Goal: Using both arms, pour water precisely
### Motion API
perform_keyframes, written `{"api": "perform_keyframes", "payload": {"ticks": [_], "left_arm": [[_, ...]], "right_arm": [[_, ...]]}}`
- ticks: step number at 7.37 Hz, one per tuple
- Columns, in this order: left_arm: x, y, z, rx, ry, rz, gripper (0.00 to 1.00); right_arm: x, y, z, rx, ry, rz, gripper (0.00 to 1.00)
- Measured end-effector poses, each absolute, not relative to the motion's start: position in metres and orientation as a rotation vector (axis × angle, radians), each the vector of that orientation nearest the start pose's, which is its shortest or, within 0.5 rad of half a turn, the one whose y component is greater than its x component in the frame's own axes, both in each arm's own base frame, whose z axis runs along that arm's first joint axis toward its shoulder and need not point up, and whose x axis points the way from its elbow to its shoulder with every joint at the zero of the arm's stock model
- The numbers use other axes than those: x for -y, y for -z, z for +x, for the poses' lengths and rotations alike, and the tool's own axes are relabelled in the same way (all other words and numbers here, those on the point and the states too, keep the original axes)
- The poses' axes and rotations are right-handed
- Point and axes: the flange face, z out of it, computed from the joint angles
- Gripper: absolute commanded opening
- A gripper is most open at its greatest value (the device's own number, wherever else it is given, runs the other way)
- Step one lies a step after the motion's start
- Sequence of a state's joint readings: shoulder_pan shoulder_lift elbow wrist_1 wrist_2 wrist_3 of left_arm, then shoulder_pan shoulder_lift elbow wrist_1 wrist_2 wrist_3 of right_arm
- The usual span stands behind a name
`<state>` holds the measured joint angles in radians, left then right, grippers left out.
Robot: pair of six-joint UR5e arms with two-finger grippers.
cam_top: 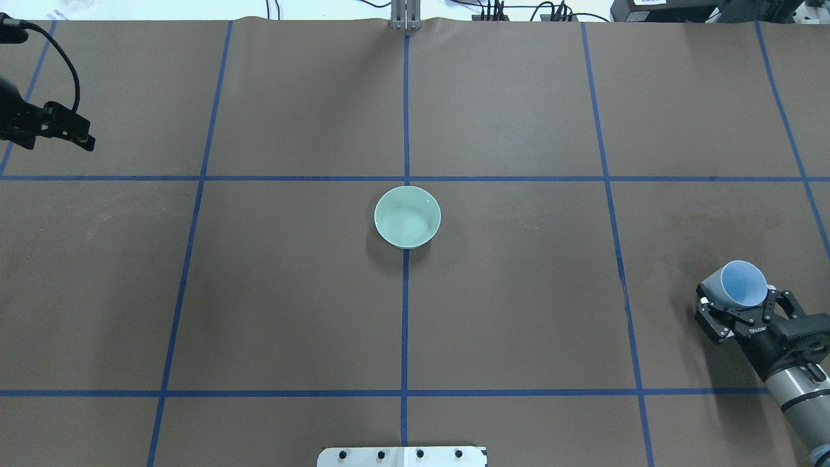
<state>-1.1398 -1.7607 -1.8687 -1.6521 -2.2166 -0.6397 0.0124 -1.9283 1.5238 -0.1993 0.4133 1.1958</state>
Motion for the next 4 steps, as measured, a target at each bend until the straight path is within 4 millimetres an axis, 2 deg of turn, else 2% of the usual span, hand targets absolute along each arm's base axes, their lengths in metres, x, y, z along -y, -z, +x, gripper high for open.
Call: {"api": "perform_keyframes", "payload": {"ticks": [2, 4], "left_arm": [[0.534, -0.409, 0.165, -0.819, 0.013, 0.152, 1.00], [0.534, -0.410, 0.165, -0.819, 0.013, 0.151, 1.00]], "right_arm": [[0.227, -0.654, -0.295, 0.655, -0.258, 1.185, 0.99], [0.223, -0.660, -0.282, 0.662, -0.238, 1.173, 0.99]]}}
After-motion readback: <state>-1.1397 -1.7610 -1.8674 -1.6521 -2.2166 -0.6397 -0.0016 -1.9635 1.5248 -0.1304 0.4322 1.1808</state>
